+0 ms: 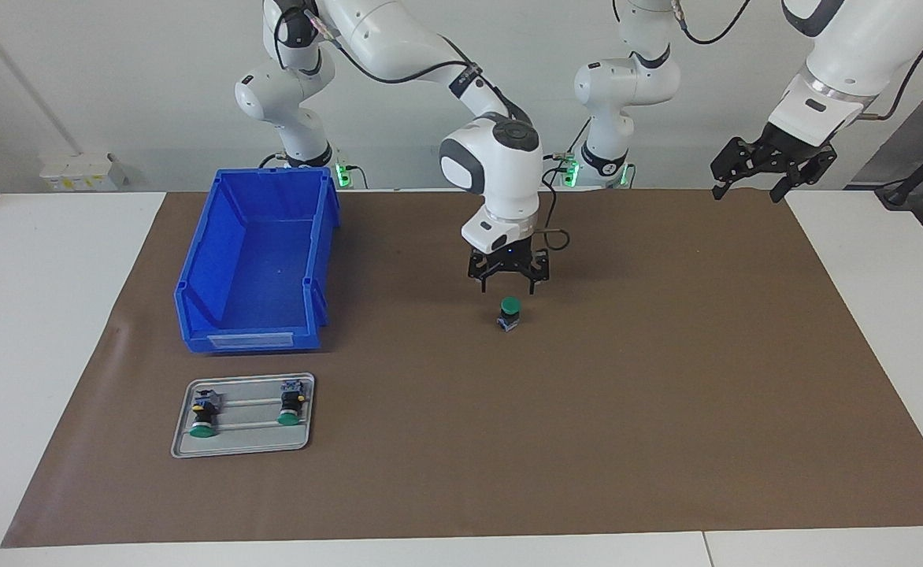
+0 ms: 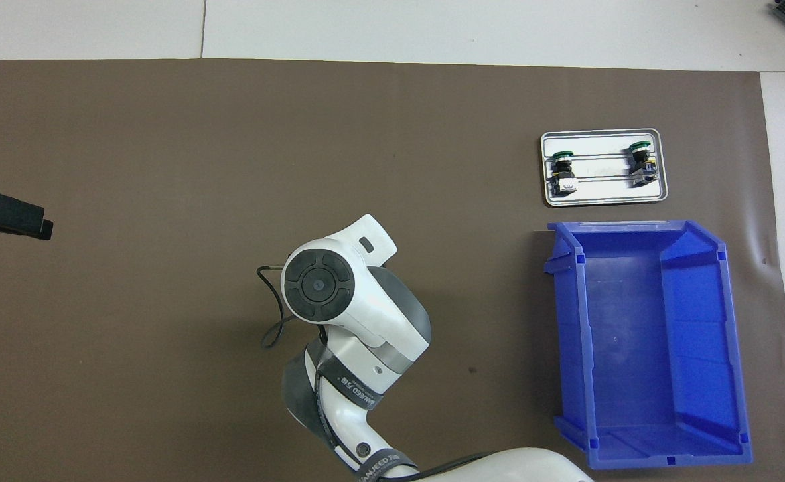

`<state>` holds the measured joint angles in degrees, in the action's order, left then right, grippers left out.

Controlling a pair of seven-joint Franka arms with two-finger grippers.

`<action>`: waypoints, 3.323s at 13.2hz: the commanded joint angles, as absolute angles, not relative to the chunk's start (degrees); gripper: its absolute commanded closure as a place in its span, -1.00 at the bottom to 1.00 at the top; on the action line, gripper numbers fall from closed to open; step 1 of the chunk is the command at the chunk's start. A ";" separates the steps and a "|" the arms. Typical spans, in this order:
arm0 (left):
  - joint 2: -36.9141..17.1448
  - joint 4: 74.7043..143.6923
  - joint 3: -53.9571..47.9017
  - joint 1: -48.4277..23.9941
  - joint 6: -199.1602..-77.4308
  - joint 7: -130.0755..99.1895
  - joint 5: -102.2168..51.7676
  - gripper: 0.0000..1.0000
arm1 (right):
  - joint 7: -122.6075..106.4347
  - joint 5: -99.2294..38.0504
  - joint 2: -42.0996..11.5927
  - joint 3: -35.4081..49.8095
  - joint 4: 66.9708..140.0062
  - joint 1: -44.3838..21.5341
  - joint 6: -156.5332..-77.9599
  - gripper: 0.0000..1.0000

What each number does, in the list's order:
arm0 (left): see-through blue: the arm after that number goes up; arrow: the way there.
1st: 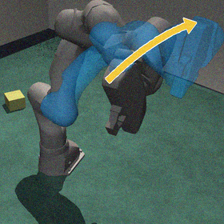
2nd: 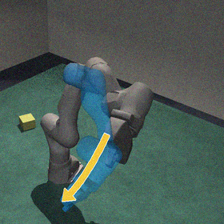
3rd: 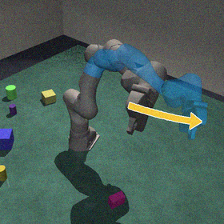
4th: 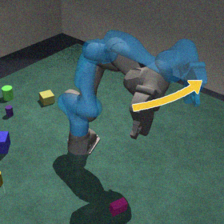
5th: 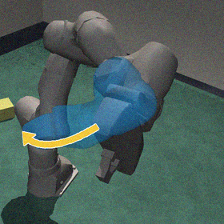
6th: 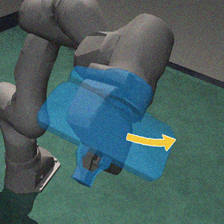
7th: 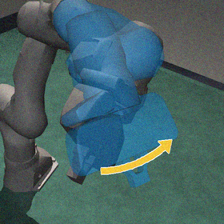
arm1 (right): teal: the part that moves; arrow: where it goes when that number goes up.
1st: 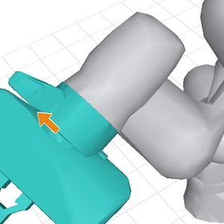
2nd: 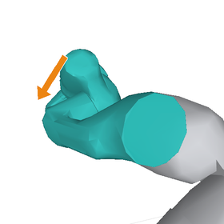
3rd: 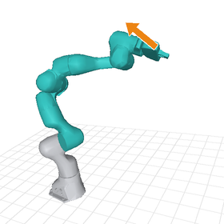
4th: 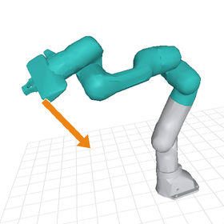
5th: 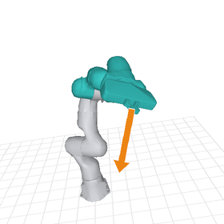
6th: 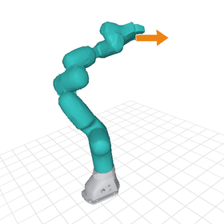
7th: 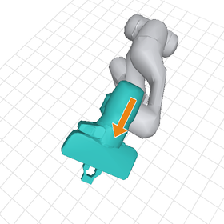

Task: Place and press button with both arms
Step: 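Reach the right gripper to the button and grasp it, then carry the button with the right gripper into the blue bin and release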

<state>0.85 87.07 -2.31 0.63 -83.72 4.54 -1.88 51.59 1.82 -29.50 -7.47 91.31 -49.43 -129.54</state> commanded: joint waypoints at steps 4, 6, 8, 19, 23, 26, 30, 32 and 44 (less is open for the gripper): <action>2.28 88.23 -2.46 0.62 -84.11 4.57 -0.88 -1.00 | 52.38 2.99 -32.87 -7.82 90.26 -48.87 -132.88 -1.00; 2.46 88.59 -2.46 1.14 -83.76 4.57 -0.88 -1.00 | 52.47 2.90 -32.78 -7.82 90.53 -48.87 -132.72 -1.00; 2.46 88.59 -2.29 1.49 -83.85 4.48 -0.88 -1.00 | 52.47 2.81 -32.78 -7.82 91.31 -49.30 -132.63 -0.91; 2.46 88.59 -2.37 1.49 -83.93 4.48 -0.88 -1.00 | 51.33 2.89 -26.74 -8.26 90.00 -44.40 -127.98 1.00; 2.46 88.59 -2.37 1.49 -83.85 4.48 -0.88 -1.00 | 38.71 5.44 -19.71 -8.53 90.44 -35.88 -121.48 1.00; 2.46 88.59 -2.37 1.49 -83.94 4.48 -0.88 -1.00 | 27.11 5.45 -15.13 -8.53 91.22 -29.82 -115.95 1.00; 2.46 88.59 -2.37 1.49 -83.94 4.48 -0.88 -1.00 | 5.50 5.01 -5.04 -8.35 100.86 -17.35 -113.65 1.00; 2.46 88.59 -2.37 1.49 -83.94 4.48 -0.88 -1.00 | 0.89 4.48 -1.60 -8.44 108.95 -13.11 -117.31 1.00; 2.46 88.59 -2.37 1.49 -83.85 4.48 -0.88 -1.00 | 3.16 4.31 6.06 -8.44 142.91 -6.86 -145.20 0.77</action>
